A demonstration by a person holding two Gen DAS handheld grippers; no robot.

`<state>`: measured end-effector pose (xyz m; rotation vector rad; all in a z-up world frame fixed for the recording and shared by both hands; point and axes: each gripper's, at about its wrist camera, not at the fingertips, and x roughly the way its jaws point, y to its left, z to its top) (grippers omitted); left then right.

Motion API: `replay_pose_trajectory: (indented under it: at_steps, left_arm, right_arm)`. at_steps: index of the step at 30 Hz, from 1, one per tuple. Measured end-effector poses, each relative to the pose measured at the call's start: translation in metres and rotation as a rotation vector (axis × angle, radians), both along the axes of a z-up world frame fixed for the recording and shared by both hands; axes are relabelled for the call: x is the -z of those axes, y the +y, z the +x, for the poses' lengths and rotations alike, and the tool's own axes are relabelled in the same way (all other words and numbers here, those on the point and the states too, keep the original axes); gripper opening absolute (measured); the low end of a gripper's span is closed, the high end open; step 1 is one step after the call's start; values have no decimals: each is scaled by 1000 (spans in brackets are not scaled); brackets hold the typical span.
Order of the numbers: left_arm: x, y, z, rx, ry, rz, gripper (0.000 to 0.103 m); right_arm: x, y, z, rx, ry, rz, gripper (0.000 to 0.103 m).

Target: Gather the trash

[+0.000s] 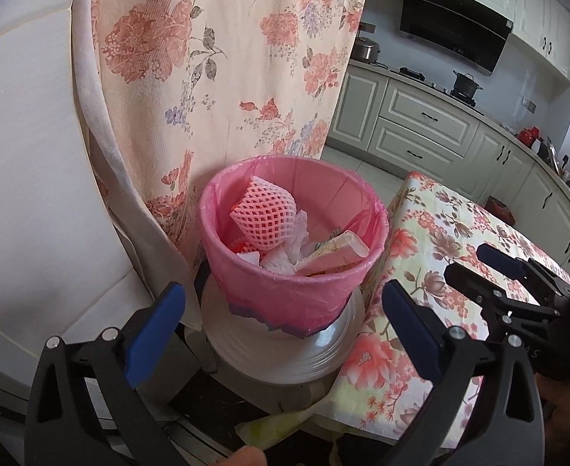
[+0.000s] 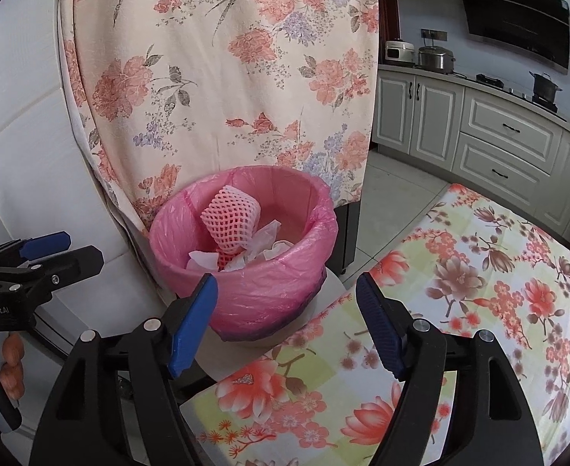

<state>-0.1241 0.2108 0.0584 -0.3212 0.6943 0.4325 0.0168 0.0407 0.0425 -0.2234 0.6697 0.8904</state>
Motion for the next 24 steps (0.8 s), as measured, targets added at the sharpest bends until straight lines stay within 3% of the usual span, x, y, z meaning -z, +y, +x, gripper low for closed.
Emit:
replay_pose_trajectory:
  at_steps: [24]
  left_arm:
    - [-1, 1, 4, 6, 1, -3, 98]
  right_arm:
    - [-1, -1, 2, 7, -2, 12, 72]
